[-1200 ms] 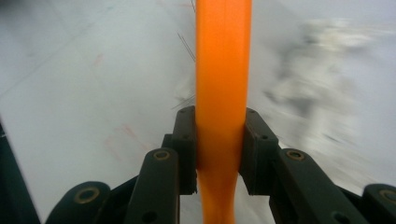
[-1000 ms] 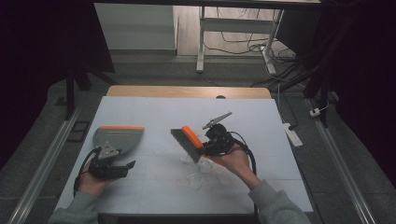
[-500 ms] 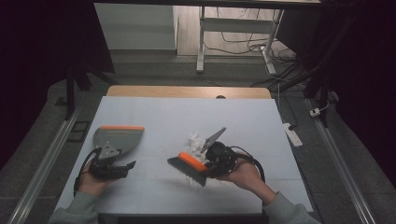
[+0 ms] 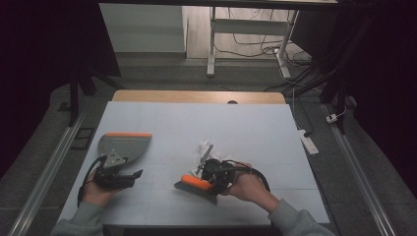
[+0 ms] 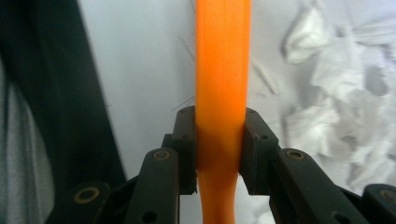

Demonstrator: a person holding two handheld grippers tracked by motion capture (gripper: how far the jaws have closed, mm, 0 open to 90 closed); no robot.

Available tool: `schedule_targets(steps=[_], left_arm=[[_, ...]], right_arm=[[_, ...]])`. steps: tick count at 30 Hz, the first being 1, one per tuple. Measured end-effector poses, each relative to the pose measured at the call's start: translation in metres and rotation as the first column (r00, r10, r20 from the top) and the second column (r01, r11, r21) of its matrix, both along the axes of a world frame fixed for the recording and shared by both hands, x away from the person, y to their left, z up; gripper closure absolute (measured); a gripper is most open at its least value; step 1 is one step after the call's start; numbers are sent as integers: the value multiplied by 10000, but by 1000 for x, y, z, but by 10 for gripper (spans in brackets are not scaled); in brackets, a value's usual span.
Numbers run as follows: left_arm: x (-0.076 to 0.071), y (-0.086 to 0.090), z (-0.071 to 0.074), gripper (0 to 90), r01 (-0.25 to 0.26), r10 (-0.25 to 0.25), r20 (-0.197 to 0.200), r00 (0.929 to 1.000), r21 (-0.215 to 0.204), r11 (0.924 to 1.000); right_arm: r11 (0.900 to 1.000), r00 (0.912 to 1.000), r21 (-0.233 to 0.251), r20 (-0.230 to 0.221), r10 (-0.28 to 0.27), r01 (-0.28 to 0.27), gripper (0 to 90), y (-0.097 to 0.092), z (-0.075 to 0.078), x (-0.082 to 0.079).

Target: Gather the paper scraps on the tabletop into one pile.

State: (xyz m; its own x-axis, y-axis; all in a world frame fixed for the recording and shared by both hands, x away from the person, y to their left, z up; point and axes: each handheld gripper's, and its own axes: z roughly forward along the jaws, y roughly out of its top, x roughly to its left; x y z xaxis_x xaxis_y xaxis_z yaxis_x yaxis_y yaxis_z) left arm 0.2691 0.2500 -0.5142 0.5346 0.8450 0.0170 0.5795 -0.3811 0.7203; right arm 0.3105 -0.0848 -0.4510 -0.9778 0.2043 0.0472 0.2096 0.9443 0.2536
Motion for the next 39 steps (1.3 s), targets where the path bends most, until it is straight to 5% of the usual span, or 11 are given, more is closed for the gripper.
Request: schedule_targets(steps=[10, 18, 21, 22, 24, 25, 26, 27, 31, 34, 39], left_arm=[[0, -1, 0, 280, -3, 4, -18, 10000, 46, 10000], [0, -1, -1, 280, 13, -13, -45, 10000, 62, 10000], [0, -1, -1, 280, 17, -17, -14, 10000, 83, 10000], [-1, -1, 0, 280, 8, -8, -7, 10000, 84, 10000], [-1, -1, 0, 281, 24, -24, -1, 10000, 75, 10000], [0, -1, 0, 281, 34, -33, -16, 10000, 79, 10000], [0, -1, 0, 281, 48, -48, -14, 10000, 89, 9999], [0, -1, -1, 281, 58, -58, -11, 10000, 93, 9999], [0, -2, -1, 280, 83, -83, -7, 10000, 105, 9999], [0, -2, -1, 280, 71, -71, -12, 10000, 114, 9999], [0, -2, -1, 280, 65, -64, -43, 10000, 159, 9999]], right_arm=[[9936, 9894, 216, 915, -1127, 1112, 709, -13, 4, 41], [9568, 9781, 2460, 979, -1834, 1548, 709, -38, 37, 33], [9172, 9469, 3145, 1262, -2957, 2445, 709, -64, 52, 36], [9172, 9469, 3145, 1262, -2957, 2445, 709, -64, 52, 36], [8845, 9064, 3189, 1390, -3990, 3404, 708, -87, 53, 43], [8845, 9064, 3189, 1390, -3990, 3404, 708, -87, 53, 43], [8572, 8746, 3051, 1261, -4681, 4148, 709, -102, 48, 49], [8572, 8746, 3051, 1261, -4681, 4148, 709, -102, 48, 49], [8190, 8224, 2455, 1188, -5564, 5187, 709, -122, 28, 59], [8041, 8023, 2007, 1121, -5864, 5596, 709, -127, 11, 67], [7958, 8031, 2238, 804, -5904, 5626, 709, -117, 3, 75]])
